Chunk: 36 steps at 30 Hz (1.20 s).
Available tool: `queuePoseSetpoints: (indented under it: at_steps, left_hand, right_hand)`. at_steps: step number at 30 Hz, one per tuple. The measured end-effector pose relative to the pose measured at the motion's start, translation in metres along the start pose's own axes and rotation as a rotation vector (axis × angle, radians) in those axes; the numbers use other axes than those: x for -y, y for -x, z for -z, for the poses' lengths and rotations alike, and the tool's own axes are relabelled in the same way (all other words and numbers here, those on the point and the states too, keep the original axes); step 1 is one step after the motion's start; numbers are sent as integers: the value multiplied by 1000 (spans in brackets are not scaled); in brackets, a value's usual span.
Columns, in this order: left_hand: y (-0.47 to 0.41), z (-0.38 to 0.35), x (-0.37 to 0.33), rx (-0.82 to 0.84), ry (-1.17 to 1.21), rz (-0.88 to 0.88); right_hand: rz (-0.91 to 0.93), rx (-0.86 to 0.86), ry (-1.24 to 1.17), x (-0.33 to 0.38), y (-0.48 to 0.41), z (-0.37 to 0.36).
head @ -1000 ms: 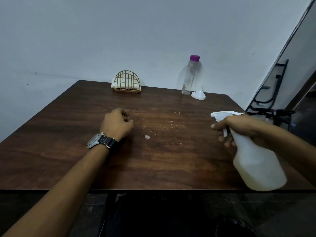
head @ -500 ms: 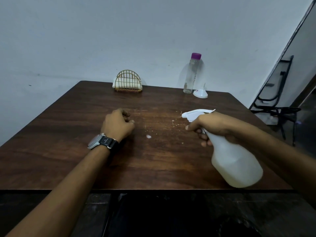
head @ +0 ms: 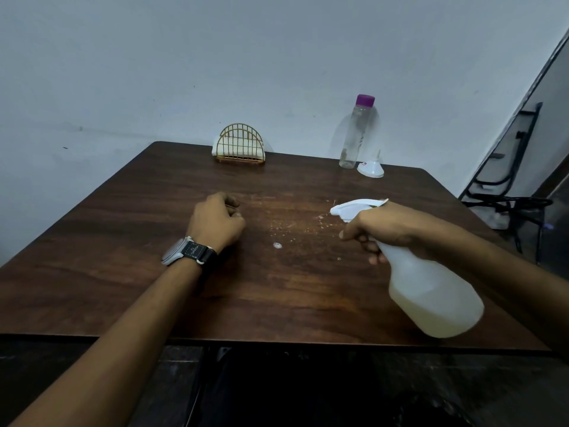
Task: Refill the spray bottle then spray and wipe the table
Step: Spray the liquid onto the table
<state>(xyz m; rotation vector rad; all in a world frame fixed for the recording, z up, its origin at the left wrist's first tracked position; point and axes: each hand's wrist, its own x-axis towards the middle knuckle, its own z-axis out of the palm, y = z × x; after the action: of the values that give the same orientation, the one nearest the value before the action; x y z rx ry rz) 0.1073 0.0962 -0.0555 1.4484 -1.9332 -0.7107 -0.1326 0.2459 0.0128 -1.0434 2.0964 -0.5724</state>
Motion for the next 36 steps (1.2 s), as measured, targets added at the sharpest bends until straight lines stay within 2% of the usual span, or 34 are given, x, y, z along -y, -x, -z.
queuePoseSetpoints:
  at_steps: [6, 12, 22, 27, 30, 33, 36]
  left_hand:
    - [-2, -1, 0, -2, 5, 3]
    - [-6, -3, -4, -18, -28, -1]
    - [-10, 0, -14, 7, -88, -24]
    - [-21, 3, -16, 23, -115, -39]
    - [-31, 4, -14, 18, -126, -38]
    - [-43, 4, -14, 23, -122, -27]
    - [-56, 3, -12, 41, -124, -14]
  right_hand:
    - [10, -110, -103, -16, -1, 30]
    - [-26, -109, -206, -36, -8, 40]
    - [200, -170, -451, -11, -10, 59]
    - [236, -350, -103, 15, -35, 69]
    - [273, -424, -36, 34, -63, 73]
    - [353, -529, -60, 49, -97, 75]
    - [443, -541, -180, 68, -131, 76]
